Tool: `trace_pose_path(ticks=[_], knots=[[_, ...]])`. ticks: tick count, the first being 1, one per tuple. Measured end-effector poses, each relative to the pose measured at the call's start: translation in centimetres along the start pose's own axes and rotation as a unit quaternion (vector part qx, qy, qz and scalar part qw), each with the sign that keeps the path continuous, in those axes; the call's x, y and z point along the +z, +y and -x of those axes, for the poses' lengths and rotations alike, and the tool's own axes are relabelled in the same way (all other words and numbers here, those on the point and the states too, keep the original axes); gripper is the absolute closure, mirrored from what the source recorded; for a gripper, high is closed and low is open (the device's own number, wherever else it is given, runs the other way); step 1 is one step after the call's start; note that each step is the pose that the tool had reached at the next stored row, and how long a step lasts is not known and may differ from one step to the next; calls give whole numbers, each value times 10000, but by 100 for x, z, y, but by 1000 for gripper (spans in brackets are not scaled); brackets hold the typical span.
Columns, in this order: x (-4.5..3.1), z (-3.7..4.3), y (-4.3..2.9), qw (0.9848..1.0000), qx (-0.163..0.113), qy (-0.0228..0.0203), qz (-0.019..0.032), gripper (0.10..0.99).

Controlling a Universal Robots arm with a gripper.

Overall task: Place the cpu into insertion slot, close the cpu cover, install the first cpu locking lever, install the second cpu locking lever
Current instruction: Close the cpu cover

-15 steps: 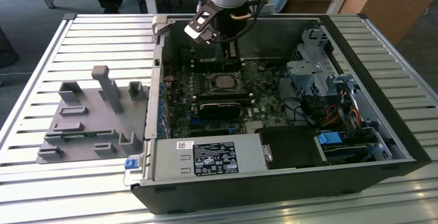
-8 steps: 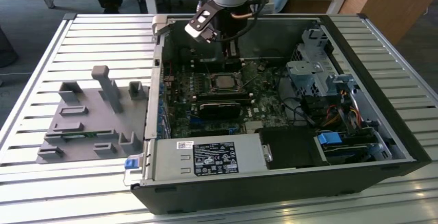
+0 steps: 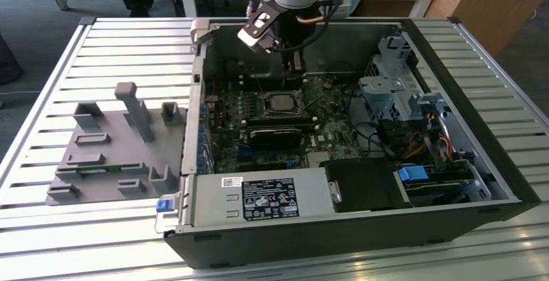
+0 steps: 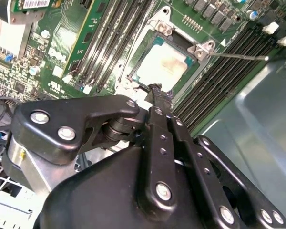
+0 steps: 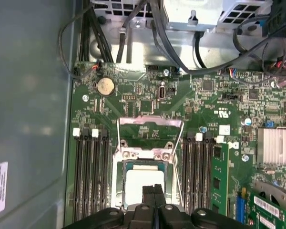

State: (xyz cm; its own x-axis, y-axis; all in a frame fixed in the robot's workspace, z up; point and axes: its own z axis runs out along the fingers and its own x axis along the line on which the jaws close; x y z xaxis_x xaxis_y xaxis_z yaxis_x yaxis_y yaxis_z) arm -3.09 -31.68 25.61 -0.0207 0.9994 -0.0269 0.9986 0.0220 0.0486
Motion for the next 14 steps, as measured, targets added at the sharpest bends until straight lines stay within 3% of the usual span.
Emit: trace_pose_path(ticks=[4,11,12,14], knots=[[-21,0,11,10000,1,19,-19,980],[-161,4,18,10000,1,38,-20,980],[-168,5,19,10000,2,51,-20,980],[-168,12,18,9999,5,122,-18,980]])
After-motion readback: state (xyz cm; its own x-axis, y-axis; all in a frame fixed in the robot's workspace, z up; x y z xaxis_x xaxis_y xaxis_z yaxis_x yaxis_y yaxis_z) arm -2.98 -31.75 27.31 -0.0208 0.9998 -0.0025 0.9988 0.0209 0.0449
